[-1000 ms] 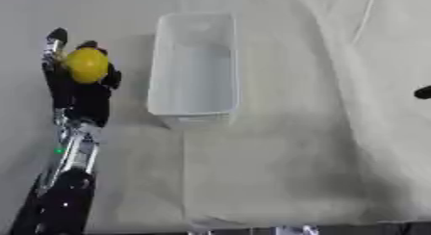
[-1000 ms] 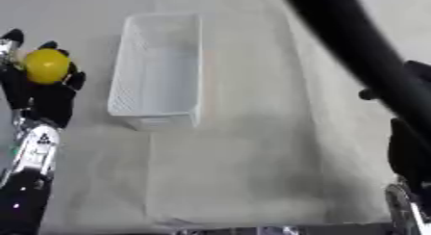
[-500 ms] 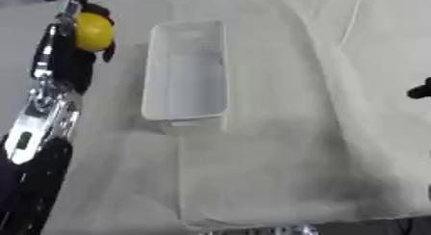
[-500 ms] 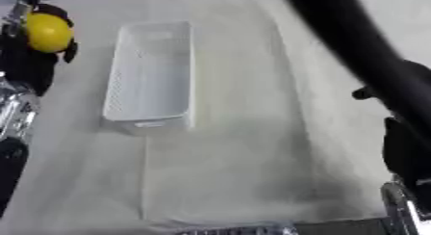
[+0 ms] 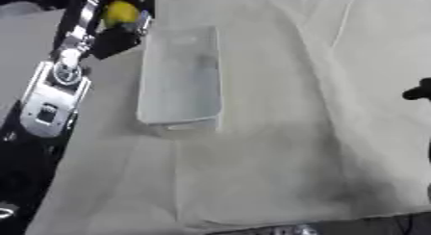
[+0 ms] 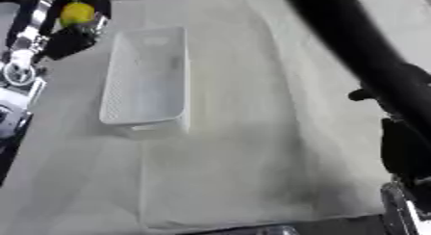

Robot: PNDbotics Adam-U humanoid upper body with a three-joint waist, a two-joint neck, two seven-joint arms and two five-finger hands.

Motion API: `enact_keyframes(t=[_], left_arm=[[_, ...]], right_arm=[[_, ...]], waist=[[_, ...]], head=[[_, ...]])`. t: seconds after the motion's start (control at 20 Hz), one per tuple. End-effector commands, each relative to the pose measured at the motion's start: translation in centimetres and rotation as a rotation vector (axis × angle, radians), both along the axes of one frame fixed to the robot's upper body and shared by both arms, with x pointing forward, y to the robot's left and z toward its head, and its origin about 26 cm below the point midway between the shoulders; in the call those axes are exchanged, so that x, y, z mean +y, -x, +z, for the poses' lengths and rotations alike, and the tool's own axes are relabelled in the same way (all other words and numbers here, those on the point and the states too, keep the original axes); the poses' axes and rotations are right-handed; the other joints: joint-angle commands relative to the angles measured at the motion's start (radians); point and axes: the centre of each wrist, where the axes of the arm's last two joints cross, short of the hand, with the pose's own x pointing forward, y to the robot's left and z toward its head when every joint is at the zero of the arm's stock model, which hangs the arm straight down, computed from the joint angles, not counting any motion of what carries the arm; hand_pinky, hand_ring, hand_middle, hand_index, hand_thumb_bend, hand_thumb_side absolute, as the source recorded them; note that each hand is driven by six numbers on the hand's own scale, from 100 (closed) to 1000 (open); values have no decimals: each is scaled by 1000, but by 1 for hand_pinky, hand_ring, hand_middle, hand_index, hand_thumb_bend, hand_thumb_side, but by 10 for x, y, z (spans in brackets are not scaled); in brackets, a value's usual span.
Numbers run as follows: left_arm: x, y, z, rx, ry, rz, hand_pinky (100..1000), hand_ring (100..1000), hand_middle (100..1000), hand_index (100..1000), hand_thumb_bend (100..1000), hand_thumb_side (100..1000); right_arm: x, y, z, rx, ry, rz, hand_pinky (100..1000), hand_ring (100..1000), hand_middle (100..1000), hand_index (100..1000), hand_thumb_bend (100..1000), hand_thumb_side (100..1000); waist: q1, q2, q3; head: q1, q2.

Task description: Pick up objects on the table and place them in the box.

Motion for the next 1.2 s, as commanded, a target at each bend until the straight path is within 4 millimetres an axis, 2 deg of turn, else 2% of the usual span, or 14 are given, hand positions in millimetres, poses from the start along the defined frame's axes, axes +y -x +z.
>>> enact_keyframes(t=[0.05, 0.1, 0.2, 0.55, 0.65, 0.7, 0.75, 0.8, 0.85, 0.9, 0.95, 1.05, 1.1, 1.2], left_arm=[[-9, -5, 8, -62, -116, 19, 100, 100, 100, 134, 210, 100], [-12, -7, 7, -72, -150, 25, 100, 100, 100, 137, 334, 100], [-18, -10, 5, -91, -227, 30, 100, 100, 100, 138, 402, 100], [-24, -17, -7, -126, -329, 49, 100, 100, 100, 153, 344, 100], [-23, -18, -8, -140, -335, 63, 100, 100, 100, 170, 261, 100], [-23, -18, -8, -150, -337, 71, 100, 100, 100, 215, 291, 100], [-22, -18, -7, -164, -339, 80, 100, 100, 100, 198, 277, 100], [-22, -18, -8, -173, -342, 84, 100, 216, 232, 350, 247, 100], [-22, -18, -9, -177, -352, 82, 100, 332, 344, 455, 175, 100], [-22, -18, -10, -173, -362, 77, 100, 398, 432, 535, 100, 100], [-21, -19, -12, -163, -379, 75, 131, 451, 490, 595, 100, 100], [-20, -20, -14, -147, -407, 74, 315, 574, 621, 693, 100, 121], [-20, -20, -14, -137, -427, 76, 386, 621, 682, 733, 100, 191], [-19, -20, -14, -121, -474, 86, 545, 743, 781, 835, 100, 415]], right_arm=[[-1, 2, 4, -75, 62, 33, 657, 760, 868, 862, 206, 898], [-1, 2, 4, -75, 62, 34, 657, 759, 868, 862, 205, 898], [-1, 2, 4, -75, 63, 35, 657, 759, 868, 861, 206, 898], [-1, 2, 4, -76, 67, 37, 657, 760, 869, 862, 208, 896], [-1, 1, 4, -74, 70, 39, 658, 761, 869, 862, 209, 895], [-1, 1, 4, -73, 71, 40, 658, 761, 869, 862, 210, 894], [0, 1, 4, -72, 72, 40, 658, 761, 869, 862, 210, 895], [0, 1, 4, -72, 73, 41, 658, 761, 869, 862, 210, 895], [0, 1, 4, -72, 74, 42, 658, 761, 869, 862, 210, 895], [0, 1, 4, -72, 75, 43, 658, 761, 869, 862, 210, 895], [0, 1, 4, -72, 75, 44, 658, 761, 869, 862, 209, 895], [0, 1, 4, -73, 75, 45, 658, 762, 869, 862, 210, 894], [0, 1, 4, -72, 76, 45, 659, 762, 869, 862, 212, 894], [0, 1, 4, -71, 78, 46, 658, 762, 869, 864, 214, 893]], waist=[[-5, -17, -1], [-5, -17, -1], [-5, -17, -3], [-3, -14, -11], [-1, -14, -10], [-1, -14, -9], [0, -14, -9], [0, -14, -9], [0, -14, -9], [0, -14, -9], [0, -14, -9], [0, -13, -9], [0, -13, -8], [-1, -12, -6]], head=[[-9, -7], [-9, -7], [-7, -7], [-6, -7], [-8, -7], [-10, -7], [-11, -7], [-12, -7], [-13, -7], [-13, -7], [-13, -7], [-12, -7], [-12, -7], [-11, -7]])
